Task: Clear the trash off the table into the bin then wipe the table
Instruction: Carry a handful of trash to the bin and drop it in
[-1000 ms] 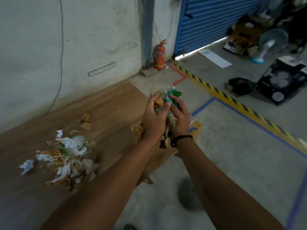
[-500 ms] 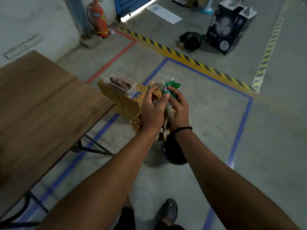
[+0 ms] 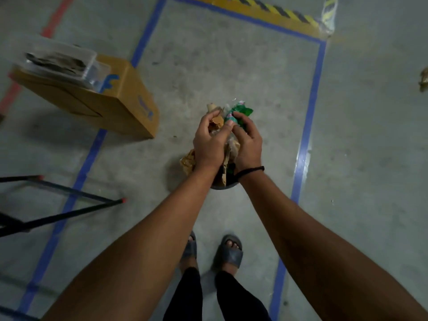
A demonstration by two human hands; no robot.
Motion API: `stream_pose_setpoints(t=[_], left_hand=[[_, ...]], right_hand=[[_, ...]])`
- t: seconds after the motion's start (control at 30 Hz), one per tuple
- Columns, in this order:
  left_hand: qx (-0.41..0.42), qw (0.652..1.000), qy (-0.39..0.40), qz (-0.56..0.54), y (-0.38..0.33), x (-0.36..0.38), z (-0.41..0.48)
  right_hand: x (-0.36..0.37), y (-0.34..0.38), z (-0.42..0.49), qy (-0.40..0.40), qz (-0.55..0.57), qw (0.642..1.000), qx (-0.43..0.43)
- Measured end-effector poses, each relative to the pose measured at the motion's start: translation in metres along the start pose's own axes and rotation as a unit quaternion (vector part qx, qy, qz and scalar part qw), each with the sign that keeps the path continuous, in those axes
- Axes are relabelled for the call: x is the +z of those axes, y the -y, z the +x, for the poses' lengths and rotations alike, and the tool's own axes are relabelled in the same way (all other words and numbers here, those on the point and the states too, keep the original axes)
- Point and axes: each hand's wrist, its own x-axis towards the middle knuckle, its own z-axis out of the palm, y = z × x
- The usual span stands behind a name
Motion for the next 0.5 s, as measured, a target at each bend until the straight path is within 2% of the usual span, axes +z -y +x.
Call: stream_pose_setpoints(t=[0.13, 0.3, 0.43, 0.5], left_hand=[[-0.053, 0.998, 0.016, -0.041, 0.1, 0.024, 0.037], [-0.124, 0.991, 0.022, -0.04, 0.224, 0.045, 0.072], [-0.149, 0.986, -0.048, -0.059, 0.288, 0.051, 0.102], [-0.154, 0.983, -0.086, -0.047, 0.315, 0.05, 0.112]], right_hand=[[-0.035, -0.088, 0.053, -0.041, -0.055, 0.997, 0.024], [-0.071, -0.195, 0.106, -0.048, -0.108, 0.991, 0.065], [-0.089, -0.255, 0.146, -0.07, -0.065, 0.988, 0.122], [-0.094, -0.284, 0.163, -0.076, -0.084, 0.984, 0.138]])
